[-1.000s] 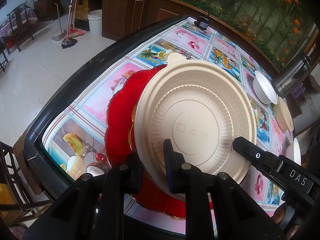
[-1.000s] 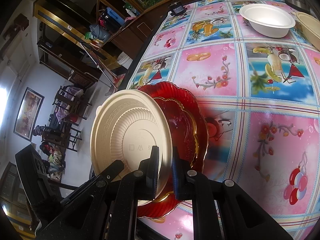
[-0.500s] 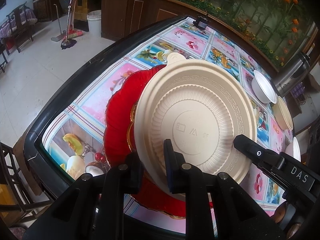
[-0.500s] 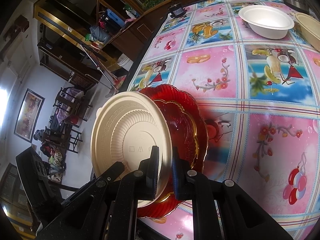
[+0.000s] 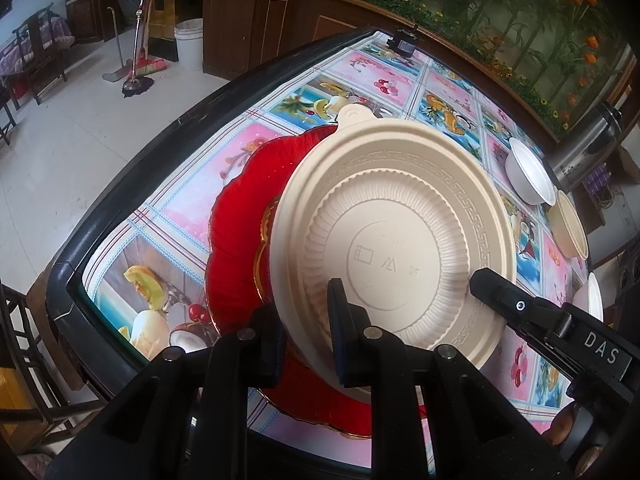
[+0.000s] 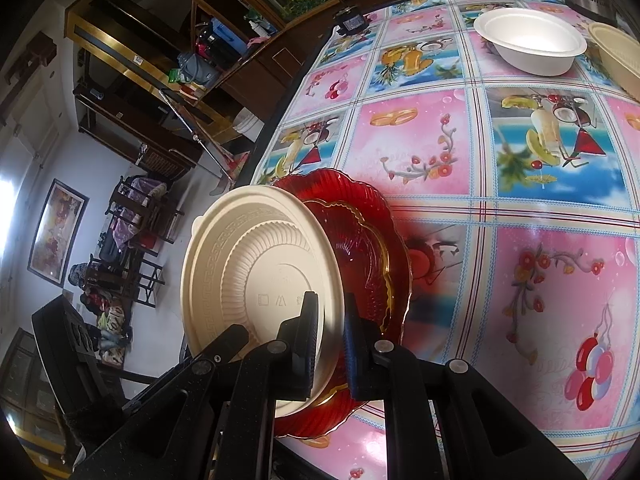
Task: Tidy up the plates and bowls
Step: 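Lower the beige plate onto the red plates and open the left tool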
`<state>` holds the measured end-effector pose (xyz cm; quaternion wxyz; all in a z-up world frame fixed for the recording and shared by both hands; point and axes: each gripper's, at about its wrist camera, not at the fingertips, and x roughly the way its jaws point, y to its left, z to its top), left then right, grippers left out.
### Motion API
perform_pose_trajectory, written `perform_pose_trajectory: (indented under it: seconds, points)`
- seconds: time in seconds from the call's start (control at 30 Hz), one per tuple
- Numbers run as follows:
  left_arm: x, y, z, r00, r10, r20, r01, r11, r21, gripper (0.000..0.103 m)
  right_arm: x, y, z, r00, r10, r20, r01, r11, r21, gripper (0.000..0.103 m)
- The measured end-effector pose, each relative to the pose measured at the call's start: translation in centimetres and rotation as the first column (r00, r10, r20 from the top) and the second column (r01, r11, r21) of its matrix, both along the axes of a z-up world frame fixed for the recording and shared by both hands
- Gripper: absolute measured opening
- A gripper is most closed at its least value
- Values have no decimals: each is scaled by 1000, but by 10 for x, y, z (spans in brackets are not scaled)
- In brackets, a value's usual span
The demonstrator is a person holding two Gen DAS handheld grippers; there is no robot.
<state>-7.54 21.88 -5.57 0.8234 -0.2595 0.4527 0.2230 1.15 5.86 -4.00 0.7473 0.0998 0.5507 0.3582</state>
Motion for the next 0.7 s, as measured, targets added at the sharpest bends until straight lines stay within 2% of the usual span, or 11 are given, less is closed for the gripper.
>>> perform_pose_trajectory:
  seconds: [0.17,0.3,0.4,0.47,0.5,0.53,0.6,0.7]
  points:
    - [0,1,-1,1000,-1,1,1,1000,2,16,0,0,0,1000,0,0,0,1000,0,11]
    - [3,2,-7,1000,2,-13,-2,1000,-23,17,0,0,-2,1000,-1,-10,1,1000,-1,16]
    - [2,1,-4,1000,5,-13,-5,1000,-8,19,2,-2,-5,1000,-11,-19,11,1000,-5,16]
    - [0,1,0,1000,12,-5,-12,1000,-4,25,3,-4,-4,1000,-22,-14,22,1000,-4,16]
    - [-1,0,2,1000,14,0,-14,1000,2,34,3,-4,-3,1000,-24,-14,24,1000,-1,16]
    - [-3,0,5,1000,24,4,-24,1000,16,48,4,-5,-2,1000,-26,-13,27,1000,3,19]
    - [-7,0,10,999,45,18,-45,998,37,57,4,-8,0,999,-41,-2,41,999,1,29]
    - [-12,2,16,997,66,32,-67,997,48,58,5,-10,2,999,-46,-5,46,999,13,30]
